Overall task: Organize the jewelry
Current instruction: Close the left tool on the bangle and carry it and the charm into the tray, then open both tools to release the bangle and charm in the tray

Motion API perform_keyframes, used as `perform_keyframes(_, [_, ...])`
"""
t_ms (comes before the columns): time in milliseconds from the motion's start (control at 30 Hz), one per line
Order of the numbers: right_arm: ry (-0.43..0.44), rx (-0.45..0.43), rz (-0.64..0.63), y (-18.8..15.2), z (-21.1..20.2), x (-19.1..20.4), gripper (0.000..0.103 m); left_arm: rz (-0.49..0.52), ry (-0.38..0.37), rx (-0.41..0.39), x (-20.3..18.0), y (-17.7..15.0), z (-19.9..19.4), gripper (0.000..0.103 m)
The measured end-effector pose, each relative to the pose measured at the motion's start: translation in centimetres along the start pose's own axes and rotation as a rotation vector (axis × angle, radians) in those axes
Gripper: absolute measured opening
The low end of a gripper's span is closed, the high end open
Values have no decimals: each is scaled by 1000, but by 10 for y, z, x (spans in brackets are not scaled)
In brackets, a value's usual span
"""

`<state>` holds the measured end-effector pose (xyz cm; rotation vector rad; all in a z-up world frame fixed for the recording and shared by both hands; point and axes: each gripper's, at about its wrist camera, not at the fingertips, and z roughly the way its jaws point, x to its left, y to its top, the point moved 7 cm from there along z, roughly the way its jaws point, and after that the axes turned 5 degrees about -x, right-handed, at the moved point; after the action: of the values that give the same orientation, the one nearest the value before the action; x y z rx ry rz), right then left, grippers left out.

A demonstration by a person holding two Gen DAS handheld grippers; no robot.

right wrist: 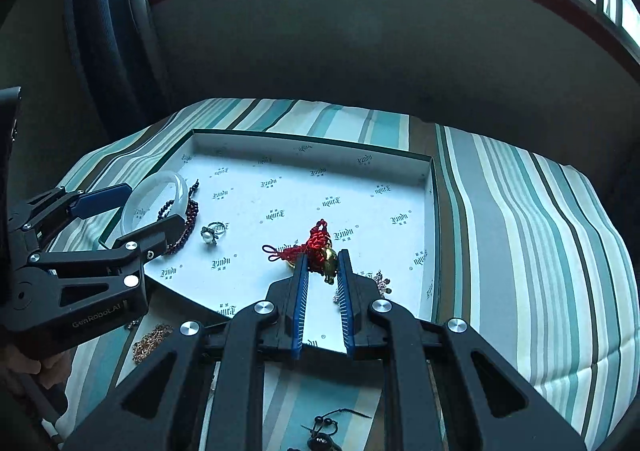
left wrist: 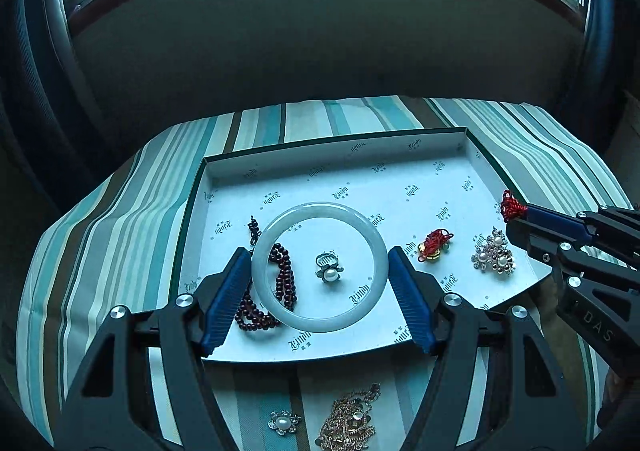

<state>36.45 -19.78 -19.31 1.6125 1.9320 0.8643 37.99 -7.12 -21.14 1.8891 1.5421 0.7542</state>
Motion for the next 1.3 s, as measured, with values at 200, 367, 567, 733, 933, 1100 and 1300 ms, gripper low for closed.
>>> perform_keyframes(200, [-21, 23, 7, 9, 34, -15, 15, -25, -14, 26, -10, 19, 40, 70])
perform_keyframes(367, [-27, 55, 9, 12, 61, -22, 15, -11, -8, 56, -21, 25, 70, 70])
perform_keyframes(567, [-36, 89, 14, 12, 80, -29, 15, -9, -9, 120, -27, 20, 95, 70])
perform_keyframes(733, [-44, 108, 12, 8, 86, -31, 15, 0, -7, 157, -29, 13, 105, 70])
perform_keyframes(933, [-45, 121, 15, 4, 90, -30, 15, -11, -12, 182, -29, 8, 108, 70])
perform_keyframes(1100, [-40, 116, 15, 5, 88, -28, 19, 1, -4, 188, -30, 8, 109, 70])
perform_keyframes(1300, [-53, 100, 29, 8, 83, -32, 39, -9, -15, 188, -31, 10, 111, 71])
